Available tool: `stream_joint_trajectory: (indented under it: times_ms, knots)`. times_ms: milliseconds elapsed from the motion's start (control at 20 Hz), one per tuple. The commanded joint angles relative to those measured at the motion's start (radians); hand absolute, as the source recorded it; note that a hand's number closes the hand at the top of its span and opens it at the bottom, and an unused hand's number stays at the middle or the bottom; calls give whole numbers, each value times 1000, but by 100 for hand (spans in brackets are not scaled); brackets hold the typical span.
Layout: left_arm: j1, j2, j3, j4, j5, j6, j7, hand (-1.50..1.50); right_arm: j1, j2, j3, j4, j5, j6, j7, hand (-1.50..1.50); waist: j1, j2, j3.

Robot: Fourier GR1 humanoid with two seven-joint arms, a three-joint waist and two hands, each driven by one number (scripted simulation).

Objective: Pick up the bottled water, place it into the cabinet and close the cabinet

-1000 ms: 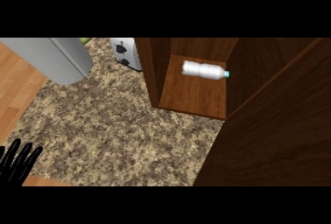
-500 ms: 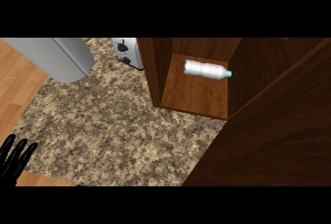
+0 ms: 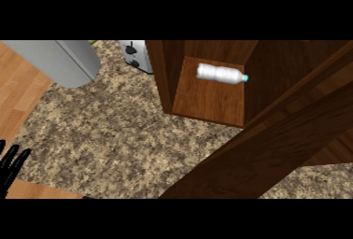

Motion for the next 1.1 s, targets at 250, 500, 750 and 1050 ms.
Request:
stream_joint_trajectory:
  times_ms: [250, 500, 750, 1050]
  knots:
    - [39, 15, 35, 27, 37, -61, -14, -150, -295, 209, -226, 372, -131, -133, 99, 150, -12, -15, 6]
    - [47, 32, 71, 20, 65, -57, 5, -150, -542, 279, -377, 640, -62, -235, 98, 150, -51, -20, 11]
    - [54, 0, 73, 66, 59, -96, -4, -150, -776, 314, -472, 939, -16, -262, 43, 150, -84, -20, 11]
    - [59, -3, 93, 57, 62, -126, 8, -150, -857, 290, -527, 1117, 5, -217, -59, 150, -98, -20, 12]
